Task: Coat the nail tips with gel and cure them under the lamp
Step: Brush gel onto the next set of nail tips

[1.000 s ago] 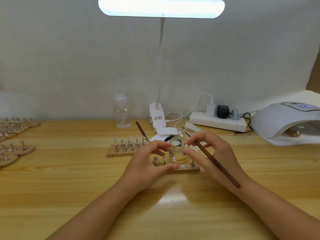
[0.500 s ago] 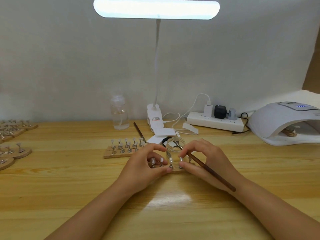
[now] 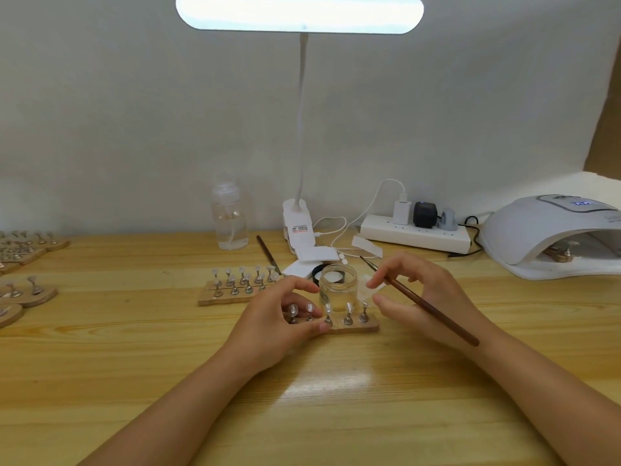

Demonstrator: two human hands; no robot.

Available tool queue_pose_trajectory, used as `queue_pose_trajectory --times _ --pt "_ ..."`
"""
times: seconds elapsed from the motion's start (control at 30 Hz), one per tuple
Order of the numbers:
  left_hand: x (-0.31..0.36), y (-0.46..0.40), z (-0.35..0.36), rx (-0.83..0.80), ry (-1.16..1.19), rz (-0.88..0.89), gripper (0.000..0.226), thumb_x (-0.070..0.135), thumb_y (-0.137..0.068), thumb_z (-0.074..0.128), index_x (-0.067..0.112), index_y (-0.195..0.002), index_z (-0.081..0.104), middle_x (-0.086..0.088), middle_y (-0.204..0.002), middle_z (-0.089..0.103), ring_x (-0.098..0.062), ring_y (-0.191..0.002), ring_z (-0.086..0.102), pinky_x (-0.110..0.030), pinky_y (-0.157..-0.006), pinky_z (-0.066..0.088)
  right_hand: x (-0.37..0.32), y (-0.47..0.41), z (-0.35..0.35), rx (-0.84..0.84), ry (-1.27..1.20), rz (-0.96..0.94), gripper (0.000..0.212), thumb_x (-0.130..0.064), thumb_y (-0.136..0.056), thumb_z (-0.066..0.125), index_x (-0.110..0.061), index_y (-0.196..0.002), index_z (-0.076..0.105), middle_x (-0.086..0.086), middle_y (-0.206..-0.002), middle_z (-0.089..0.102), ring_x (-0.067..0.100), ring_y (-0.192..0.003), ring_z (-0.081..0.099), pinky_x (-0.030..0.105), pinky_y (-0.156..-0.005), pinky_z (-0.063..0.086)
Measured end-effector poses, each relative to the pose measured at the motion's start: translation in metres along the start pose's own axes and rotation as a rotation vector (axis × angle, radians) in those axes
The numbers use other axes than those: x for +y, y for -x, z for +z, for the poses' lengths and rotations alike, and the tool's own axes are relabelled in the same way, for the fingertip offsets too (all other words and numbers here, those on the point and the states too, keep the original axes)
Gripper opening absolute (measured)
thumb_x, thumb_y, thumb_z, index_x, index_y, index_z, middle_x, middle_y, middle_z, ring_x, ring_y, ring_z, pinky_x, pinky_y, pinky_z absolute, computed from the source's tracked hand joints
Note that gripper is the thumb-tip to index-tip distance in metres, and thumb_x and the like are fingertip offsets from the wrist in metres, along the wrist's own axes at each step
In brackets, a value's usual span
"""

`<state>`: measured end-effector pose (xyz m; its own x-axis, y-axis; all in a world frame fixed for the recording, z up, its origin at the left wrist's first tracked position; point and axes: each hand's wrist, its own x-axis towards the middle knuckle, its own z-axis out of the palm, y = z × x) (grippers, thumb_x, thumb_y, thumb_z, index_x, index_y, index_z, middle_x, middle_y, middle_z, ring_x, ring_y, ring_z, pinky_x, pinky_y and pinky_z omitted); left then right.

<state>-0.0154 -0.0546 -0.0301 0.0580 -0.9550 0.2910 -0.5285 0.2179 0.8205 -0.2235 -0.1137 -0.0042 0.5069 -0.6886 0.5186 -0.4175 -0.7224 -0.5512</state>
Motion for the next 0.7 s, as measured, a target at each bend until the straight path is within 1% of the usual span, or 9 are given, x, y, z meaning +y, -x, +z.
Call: queue_pose_trajectory --times 0.1,0.2,0.4,0.53,0.7 --pt "-0.0002 0.0002 -0.0004 0.004 -0.005 -0.002 0.04 0.021 -0.064 0.081 0.035 -0.092 0.056 0.011 -0.078 0.07 0.005 -0.073 0.059 -0.004 -0.067 0.04 -0.0014 0.0005 0.0023 -0.064 -0.024 0.016 0.02 -0.013 -0.075 0.072 -0.025 -0.088 0.061 -0.015 -0.089 0.062 -0.006 -0.091 0.053 -0.001 -0.077 0.032" --pt "-0.0001 0.0001 -0.0002 0.003 -0.007 -0.006 0.04 0.021 -0.064 0.081 0.034 -0.093 0.056 0.011 -0.077 0.07 0.006 -0.074 0.059 -0.004 -0.068 0.04 -0.0024 0.0011 0.0045 -0.087 -0.04 0.014 0.02 -0.015 -0.075 0.072 -0.023 -0.09 0.062 -0.015 -0.089 0.063 -0.009 -0.091 0.053 -0.001 -0.075 0.033" --pt "0.0006 0.001 -0.0005 0.004 -0.001 -0.004 0.04 0.02 -0.064 0.08 0.034 -0.093 0.056 0.009 -0.077 0.07 0.006 -0.073 0.059 -0.004 -0.068 0.041 -0.0021 0.0018 0.0064 -0.107 -0.087 0.002 0.019 -0.006 -0.077 0.071 -0.018 -0.089 0.063 -0.012 -0.089 0.066 -0.01 -0.088 0.056 -0.001 -0.075 0.034" --pt "0.0015 0.0006 -0.0007 0.003 -0.004 -0.007 0.04 0.02 -0.065 0.08 0.034 -0.093 0.055 0.009 -0.077 0.07 0.006 -0.073 0.059 -0.001 -0.067 0.039 -0.0018 0.0014 0.0077 -0.098 -0.097 -0.002 0.018 -0.005 -0.078 0.069 -0.018 -0.087 0.062 -0.011 -0.087 0.066 -0.007 -0.086 0.058 0.001 -0.074 0.036" --pt "0.001 0.0009 -0.0008 0.003 -0.005 -0.008 0.039 0.02 -0.065 0.08 0.034 -0.092 0.055 0.009 -0.077 0.07 0.007 -0.073 0.059 -0.002 -0.067 0.04 0.0006 0.0017 0.0073 -0.1 -0.12 0.01 0.016 -0.009 -0.078 0.07 -0.018 -0.087 0.061 -0.011 -0.085 0.066 0.001 -0.076 0.061 0.01 -0.066 0.043"
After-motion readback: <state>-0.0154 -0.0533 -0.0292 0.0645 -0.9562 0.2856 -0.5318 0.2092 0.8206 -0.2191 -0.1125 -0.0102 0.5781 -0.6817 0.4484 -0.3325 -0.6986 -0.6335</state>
